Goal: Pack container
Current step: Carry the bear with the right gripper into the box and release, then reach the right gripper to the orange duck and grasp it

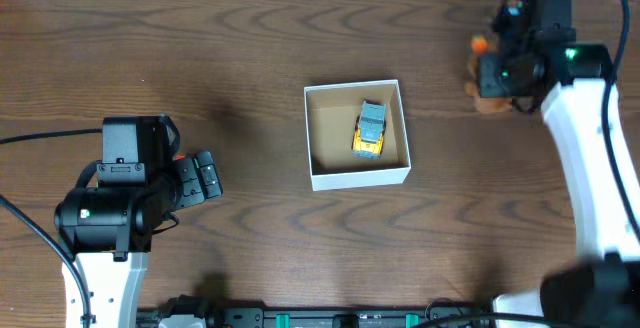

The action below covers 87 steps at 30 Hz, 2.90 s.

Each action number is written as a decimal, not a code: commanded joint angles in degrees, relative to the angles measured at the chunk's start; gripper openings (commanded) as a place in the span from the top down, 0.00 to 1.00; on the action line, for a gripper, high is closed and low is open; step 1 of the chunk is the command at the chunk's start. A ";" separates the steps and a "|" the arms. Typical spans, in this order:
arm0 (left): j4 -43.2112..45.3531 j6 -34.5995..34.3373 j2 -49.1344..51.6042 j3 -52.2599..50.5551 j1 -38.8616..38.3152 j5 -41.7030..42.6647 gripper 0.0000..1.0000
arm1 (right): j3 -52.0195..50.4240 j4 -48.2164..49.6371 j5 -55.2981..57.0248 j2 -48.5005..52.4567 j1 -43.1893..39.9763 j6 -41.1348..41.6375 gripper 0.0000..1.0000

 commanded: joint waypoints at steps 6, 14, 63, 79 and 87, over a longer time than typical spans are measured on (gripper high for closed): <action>-0.17 -0.57 0.00 1.03 0.24 -0.24 0.02 | -0.07 3.21 0.66 -2.32 20.59 24.55 0.90; -0.20 -0.59 0.00 1.03 0.22 -0.24 0.02 | -0.46 5.66 6.25 8.35 30.91 43.39 0.87; -0.17 -0.57 0.00 1.03 0.24 -0.24 0.02 | -2.25 -15.47 13.44 -10.05 -32.13 33.18 0.01; -0.17 -0.55 0.00 1.03 0.24 -0.26 0.02 | -17.64 6.27 11.96 6.23 -47.60 11.96 0.01; -0.20 -0.55 0.00 1.03 0.24 -0.26 0.02 | -21.40 16.52 9.53 14.08 -48.00 8.20 0.05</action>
